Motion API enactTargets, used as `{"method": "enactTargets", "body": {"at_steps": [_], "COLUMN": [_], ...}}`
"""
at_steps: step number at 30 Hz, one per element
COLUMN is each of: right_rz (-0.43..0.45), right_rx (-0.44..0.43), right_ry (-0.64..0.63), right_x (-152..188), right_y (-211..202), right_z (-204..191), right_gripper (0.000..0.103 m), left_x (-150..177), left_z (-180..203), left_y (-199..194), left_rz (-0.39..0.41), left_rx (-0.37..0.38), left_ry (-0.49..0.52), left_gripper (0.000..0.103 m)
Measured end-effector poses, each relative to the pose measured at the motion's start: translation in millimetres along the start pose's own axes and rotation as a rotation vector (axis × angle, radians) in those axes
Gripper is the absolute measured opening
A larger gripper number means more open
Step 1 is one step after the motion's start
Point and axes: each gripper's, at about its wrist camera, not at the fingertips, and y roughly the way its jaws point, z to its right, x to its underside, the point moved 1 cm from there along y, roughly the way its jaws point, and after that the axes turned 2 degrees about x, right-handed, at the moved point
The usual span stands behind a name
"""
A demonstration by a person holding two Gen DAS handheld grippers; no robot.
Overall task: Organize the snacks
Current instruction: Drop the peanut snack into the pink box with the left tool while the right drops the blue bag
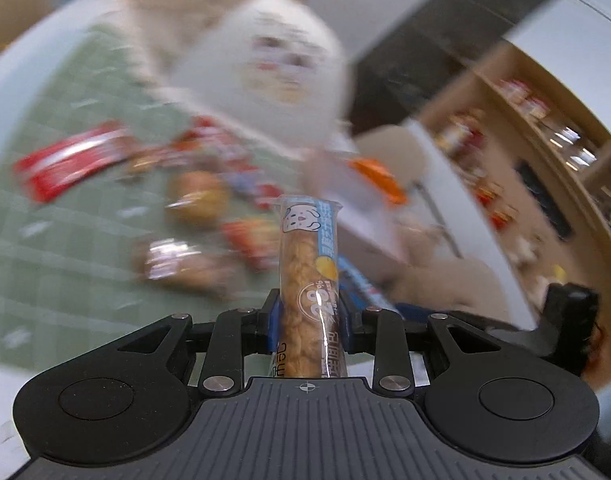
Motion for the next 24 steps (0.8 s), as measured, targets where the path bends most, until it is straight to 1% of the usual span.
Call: {"method": "enactTargets", "body": {"at_steps": [4, 6, 7, 10, 12, 13, 15, 16, 17, 18, 20, 22, 24], "right_rz": [0.104, 0.146, 0.160, 0.204, 0.227, 0.232, 0.229, 0.226, 0.227, 0.235, 0.248, 0.255, 0.259], "right_rx": [0.087, 0.102, 0.109, 0.151, 0.175, 0.174, 0.171, 0.181, 0.197, 0.212, 0.215, 0.206, 0.206], "right_ry": [0.042, 0.085, 0.103, 0.161, 0.198, 0.213, 0.234, 0.236, 0.230, 0.221, 0.216, 0.218, 0.220], "right_x": [18, 24, 26, 30, 33, 33, 31, 31, 31, 32, 34, 31, 17], "right_y": [-33, -48, -51, -62, -66, -67, -62, -63, -63, -66, -71, -73, -68], "right_z": [30, 43, 48, 68, 79, 82, 86, 86, 87, 87, 88, 93, 98], "right_gripper": [0.068, 0.068, 0.068, 0.068, 0.068, 0.068, 0.068, 0.068, 0.068, 0.068, 0.068, 0.068, 0.068], "left_x": [-33, -58, -69, -105, -129, -138, -155, -157, -157, -154, -143, -126, -109], "left_z": [66, 100, 111, 142, 154, 155, 149, 143, 137, 131, 122, 108, 92], "left_y": [32, 49, 58, 100, 140, 157, 188, 195, 196, 193, 179, 165, 154], "left_rz": [0.003, 0.017, 0.022, 0.021, 0.032, 0.042, 0.076, 0.091, 0.108, 0.128, 0.164, 0.173, 0.161], "left_rx": [0.114, 0.173, 0.188, 0.183, 0.166, 0.138, 0.005, -0.039, -0.045, -0.032, -0.047, -0.058, -0.042], "left_ry": [0.177, 0.229, 0.240, 0.277, 0.309, 0.322, 0.308, 0.284, 0.266, 0.261, 0.274, 0.248, 0.190], "left_gripper": [0.032, 0.032, 0.032, 0.033, 0.034, 0.037, 0.035, 0.035, 0.035, 0.035, 0.035, 0.035, 0.035]}}
